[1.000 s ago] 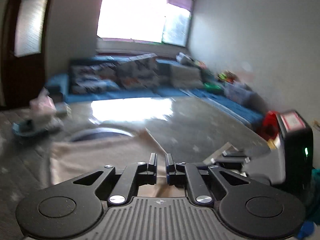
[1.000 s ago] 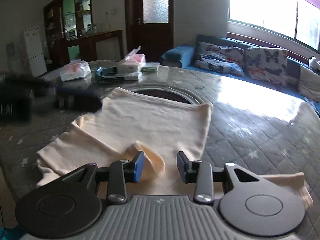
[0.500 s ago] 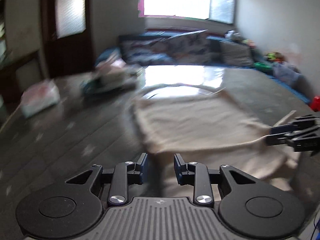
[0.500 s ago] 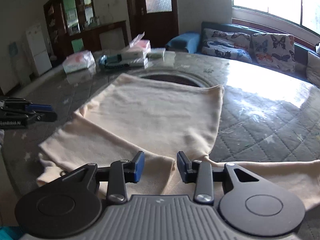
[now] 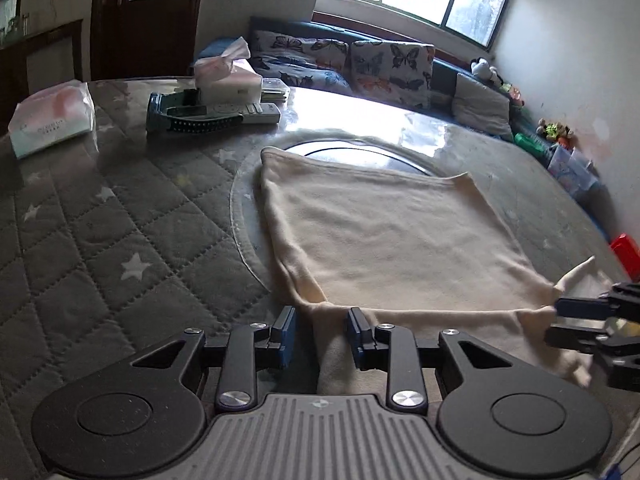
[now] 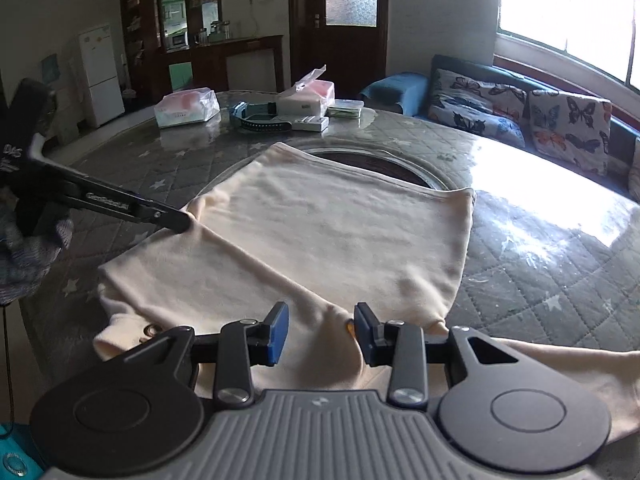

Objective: Fold clothes

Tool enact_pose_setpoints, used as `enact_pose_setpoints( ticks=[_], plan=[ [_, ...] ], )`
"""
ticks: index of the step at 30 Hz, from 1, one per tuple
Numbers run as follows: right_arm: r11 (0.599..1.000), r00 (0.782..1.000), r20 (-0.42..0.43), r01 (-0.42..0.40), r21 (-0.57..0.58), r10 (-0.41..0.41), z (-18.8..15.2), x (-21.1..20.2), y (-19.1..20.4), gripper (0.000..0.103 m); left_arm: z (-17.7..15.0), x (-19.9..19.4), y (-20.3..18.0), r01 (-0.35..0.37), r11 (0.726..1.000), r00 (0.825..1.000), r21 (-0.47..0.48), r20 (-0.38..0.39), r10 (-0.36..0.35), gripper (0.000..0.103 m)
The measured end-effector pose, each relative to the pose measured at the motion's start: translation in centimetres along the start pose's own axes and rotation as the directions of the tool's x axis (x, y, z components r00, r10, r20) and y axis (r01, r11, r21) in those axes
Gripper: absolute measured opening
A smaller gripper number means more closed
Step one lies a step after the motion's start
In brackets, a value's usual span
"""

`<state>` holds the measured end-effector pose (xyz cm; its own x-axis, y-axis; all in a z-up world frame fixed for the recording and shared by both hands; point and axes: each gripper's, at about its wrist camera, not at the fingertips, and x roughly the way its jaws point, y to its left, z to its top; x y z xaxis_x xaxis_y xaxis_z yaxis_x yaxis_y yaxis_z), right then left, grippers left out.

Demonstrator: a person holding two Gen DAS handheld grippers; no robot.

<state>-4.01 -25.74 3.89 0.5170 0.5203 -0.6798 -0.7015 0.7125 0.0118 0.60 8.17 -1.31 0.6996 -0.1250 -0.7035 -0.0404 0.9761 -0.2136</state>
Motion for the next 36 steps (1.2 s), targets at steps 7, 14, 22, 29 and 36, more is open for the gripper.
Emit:
enact_pose_setpoints(
  ticks=[7, 14, 22, 29, 36],
  plan=[
    [0.999, 1.000, -0.009, 0.029, 0.032, -0.029, -0.4, 0.2, -1.2, 0.036, -0.7, -0.6, 0.0, -0.024, 1.000, 0.999, -0.002, 0.038, 0.024, 0.012],
    [0.997, 0.998, -0.011, 0.059, 0.050, -0.059, -0.4, 0.9, -1.9, 0.015, -0.6, -0.6, 0.4, -0.010, 1.000, 0.999, -0.012, 0.041, 0.011, 0.014],
    [0.993, 0.996, -0.014, 0.093, 0.071, -0.092, -0.4, 1.8, -2.8, 0.003, -1.0, -0.5, 0.9, -0.027, 0.998, 0.998, -0.056, 0.059, 0.031, 0.012],
    [0.994, 0.997, 0.024, 0.072, 0.081, -0.075, -0.4, 0.2, -3.0, 0.013, -0.9, -2.2, 0.3, -0.032, 0.999, 0.994, 0.010, 0.103, 0.031, 0.014],
    [0.997, 1.000, -0.015, 0.022, 0.078, -0.021, -0.3, 1.6, -2.6, 0.026, -0.6, -1.9, -1.2, -0.034, 0.993, 0.993, 0.116, 0.115, 0.020, 0.028]
  ],
)
